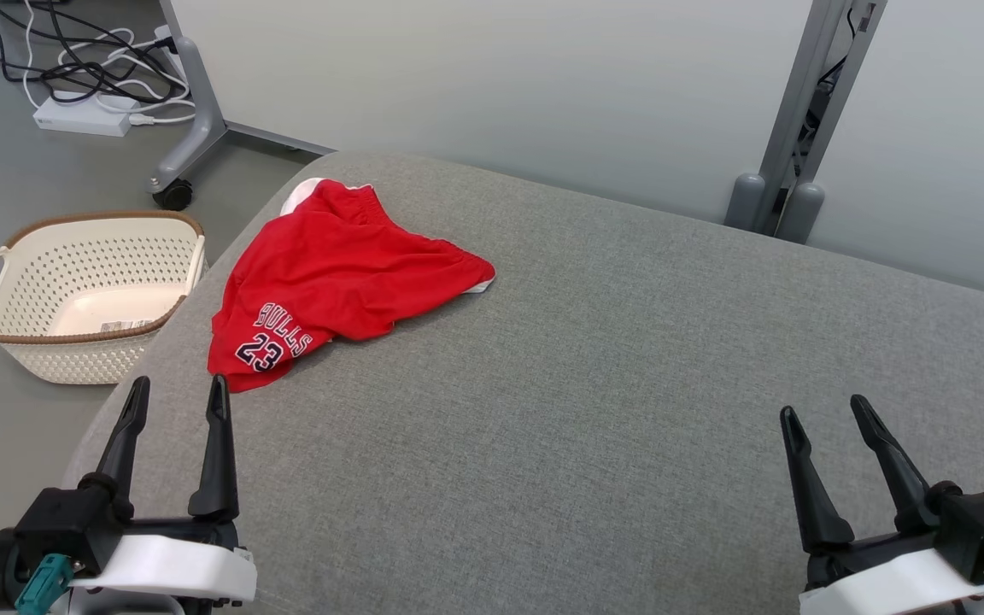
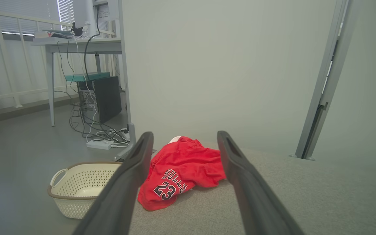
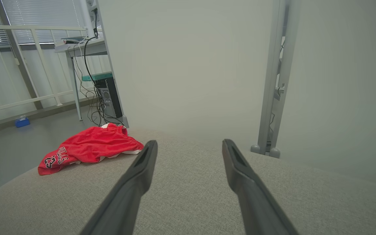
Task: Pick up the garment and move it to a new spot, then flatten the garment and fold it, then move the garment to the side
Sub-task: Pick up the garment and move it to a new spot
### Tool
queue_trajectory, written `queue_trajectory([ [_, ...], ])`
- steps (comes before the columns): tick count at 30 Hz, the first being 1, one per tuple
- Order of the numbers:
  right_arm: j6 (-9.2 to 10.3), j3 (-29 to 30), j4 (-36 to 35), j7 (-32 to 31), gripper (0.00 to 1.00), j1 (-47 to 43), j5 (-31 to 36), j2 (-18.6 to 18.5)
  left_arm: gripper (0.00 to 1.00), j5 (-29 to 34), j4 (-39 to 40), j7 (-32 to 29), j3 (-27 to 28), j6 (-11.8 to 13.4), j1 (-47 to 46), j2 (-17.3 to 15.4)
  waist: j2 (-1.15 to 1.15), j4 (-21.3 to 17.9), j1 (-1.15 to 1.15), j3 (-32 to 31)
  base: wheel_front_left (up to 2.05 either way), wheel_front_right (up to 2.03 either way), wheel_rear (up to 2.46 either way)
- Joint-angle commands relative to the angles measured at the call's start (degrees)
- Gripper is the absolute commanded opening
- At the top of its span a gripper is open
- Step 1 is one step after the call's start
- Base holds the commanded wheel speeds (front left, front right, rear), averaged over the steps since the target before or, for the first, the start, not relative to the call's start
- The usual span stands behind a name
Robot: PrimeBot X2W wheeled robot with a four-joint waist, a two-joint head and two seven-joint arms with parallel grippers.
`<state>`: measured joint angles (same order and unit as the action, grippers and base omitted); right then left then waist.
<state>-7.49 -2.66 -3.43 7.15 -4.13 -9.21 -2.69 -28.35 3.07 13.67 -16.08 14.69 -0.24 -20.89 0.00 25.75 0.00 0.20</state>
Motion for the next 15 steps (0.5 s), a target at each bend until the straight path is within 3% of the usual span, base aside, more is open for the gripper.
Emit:
queue_trajectory([
  [1, -0.01, -0.2, 0.1, 0.5, 1.0, 0.2, -0.4, -0.3, 1.0, -0.4, -0.3, 0.3, 0.3, -0.1, -0.8, 0.1, 0.0, -0.1, 0.0, 0.0, 0.0, 0.0, 0.0],
  [15, -0.01, -0.4, 0.4, 0.4, 1.0, 1.1, -0.7, -0.3, 1.0, 0.0, -0.8, 0.9, 0.8, -0.5, -3.7, 0.7, 0.0, -0.8, 0.0, 0.7, 0.0, 0.0, 0.0],
])
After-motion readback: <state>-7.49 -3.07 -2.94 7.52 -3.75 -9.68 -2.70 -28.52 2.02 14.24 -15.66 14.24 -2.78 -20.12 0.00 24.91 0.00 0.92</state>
